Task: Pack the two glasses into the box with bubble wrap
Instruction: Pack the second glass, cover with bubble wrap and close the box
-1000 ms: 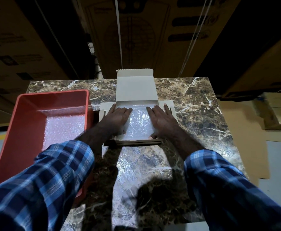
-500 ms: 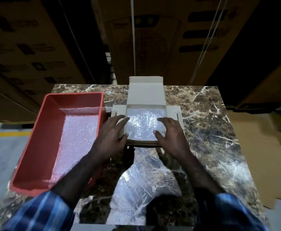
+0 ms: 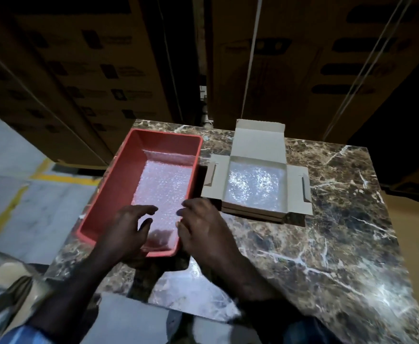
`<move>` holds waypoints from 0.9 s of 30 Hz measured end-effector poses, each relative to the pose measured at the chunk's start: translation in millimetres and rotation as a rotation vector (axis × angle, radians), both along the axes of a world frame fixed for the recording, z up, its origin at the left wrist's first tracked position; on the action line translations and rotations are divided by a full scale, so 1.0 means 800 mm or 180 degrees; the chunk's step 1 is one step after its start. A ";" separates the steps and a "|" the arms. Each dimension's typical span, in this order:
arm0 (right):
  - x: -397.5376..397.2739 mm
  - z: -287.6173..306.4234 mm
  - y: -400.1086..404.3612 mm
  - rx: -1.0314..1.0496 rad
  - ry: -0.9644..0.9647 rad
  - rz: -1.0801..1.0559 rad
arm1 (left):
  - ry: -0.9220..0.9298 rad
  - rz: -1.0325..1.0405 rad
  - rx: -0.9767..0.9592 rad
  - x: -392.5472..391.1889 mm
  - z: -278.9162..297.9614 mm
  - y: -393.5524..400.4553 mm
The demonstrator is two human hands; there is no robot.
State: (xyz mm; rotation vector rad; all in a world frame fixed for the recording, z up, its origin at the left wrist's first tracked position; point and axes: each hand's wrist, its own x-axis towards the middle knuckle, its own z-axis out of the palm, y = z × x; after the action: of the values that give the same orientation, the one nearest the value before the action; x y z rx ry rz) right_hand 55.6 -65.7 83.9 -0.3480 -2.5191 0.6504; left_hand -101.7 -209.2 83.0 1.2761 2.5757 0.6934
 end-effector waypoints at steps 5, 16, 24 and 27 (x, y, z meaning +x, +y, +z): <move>-0.087 0.016 -0.036 0.0289 -0.1564 0.0459 | -0.0105 -0.0560 -0.1726 -0.064 -0.015 -0.011; -0.164 -0.061 -0.057 0.0280 -0.3322 0.0298 | -0.0267 -0.1129 -0.2401 -0.120 -0.046 -0.002; -0.162 -0.100 -0.056 0.0423 -0.2861 0.0005 | 0.0014 -0.1270 -0.2347 -0.122 -0.054 0.005; -0.167 -0.110 -0.049 0.0103 -0.3045 -0.0092 | 0.0124 -0.1379 -0.2407 -0.124 -0.058 0.008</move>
State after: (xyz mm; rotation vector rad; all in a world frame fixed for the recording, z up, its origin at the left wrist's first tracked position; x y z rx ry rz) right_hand -78.3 -105.2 -4.3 -0.8392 -3.3981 0.4889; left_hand -201.2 -202.7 36.6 1.4581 2.1069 -0.3591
